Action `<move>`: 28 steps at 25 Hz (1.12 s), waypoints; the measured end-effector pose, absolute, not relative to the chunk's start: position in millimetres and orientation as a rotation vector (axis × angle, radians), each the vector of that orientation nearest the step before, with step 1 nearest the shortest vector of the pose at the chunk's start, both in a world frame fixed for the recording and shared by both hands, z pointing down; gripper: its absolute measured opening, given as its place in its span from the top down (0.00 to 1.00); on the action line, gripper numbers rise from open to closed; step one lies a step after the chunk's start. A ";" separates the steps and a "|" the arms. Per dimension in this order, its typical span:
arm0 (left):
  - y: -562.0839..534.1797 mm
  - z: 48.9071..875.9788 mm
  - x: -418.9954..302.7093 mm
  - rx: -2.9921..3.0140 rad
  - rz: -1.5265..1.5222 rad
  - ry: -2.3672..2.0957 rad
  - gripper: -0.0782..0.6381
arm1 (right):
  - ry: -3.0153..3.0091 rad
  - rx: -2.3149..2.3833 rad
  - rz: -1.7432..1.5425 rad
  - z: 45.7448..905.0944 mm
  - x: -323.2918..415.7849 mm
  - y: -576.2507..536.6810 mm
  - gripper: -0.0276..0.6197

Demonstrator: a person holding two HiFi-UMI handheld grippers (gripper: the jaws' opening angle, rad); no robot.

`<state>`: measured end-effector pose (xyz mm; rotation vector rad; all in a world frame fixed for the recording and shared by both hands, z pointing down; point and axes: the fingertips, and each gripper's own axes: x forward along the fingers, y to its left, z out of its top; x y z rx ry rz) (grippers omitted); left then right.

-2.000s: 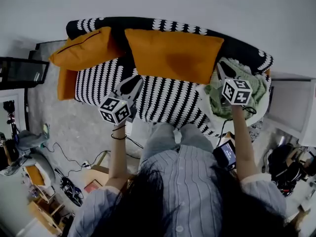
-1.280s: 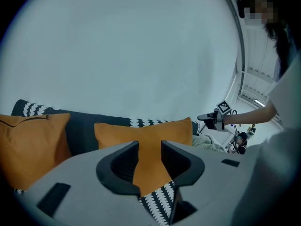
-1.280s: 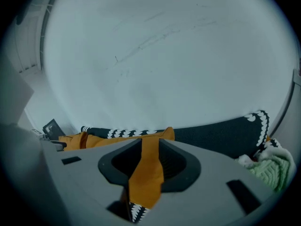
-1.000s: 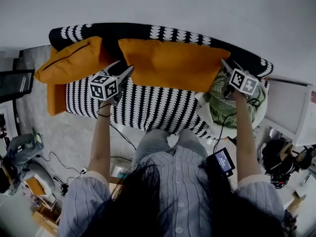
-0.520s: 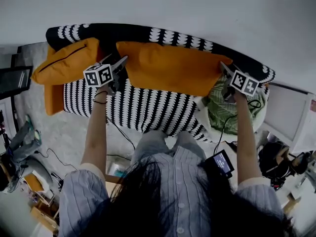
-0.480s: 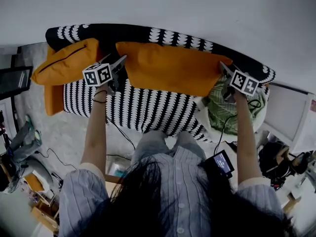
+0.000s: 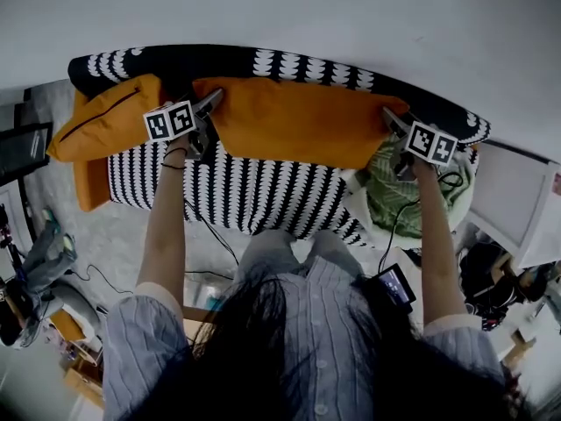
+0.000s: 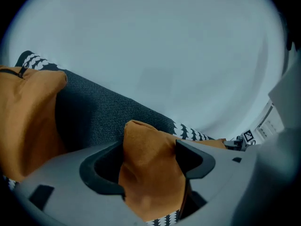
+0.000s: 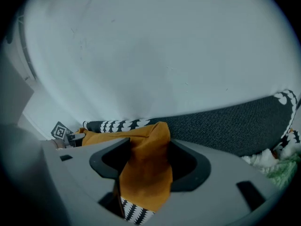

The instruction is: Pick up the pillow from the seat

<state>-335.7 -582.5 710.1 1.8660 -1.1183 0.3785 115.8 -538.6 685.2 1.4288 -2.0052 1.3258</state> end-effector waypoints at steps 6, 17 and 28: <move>-577.0 714.9 -335.6 1.830 0.248 -1.103 0.42 | -2.012 1.435 1.339 688.4 111.2 -533.4 0.61; -552.4 701.9 -328.6 1.828 0.171 -1.146 0.53 | -1.944 1.477 1.345 683.5 108.2 -506.3 0.72; -485.5 678.3 -328.1 1.892 0.088 -1.225 0.57 | -1.952 1.519 1.389 674.7 108.7 -439.9 0.75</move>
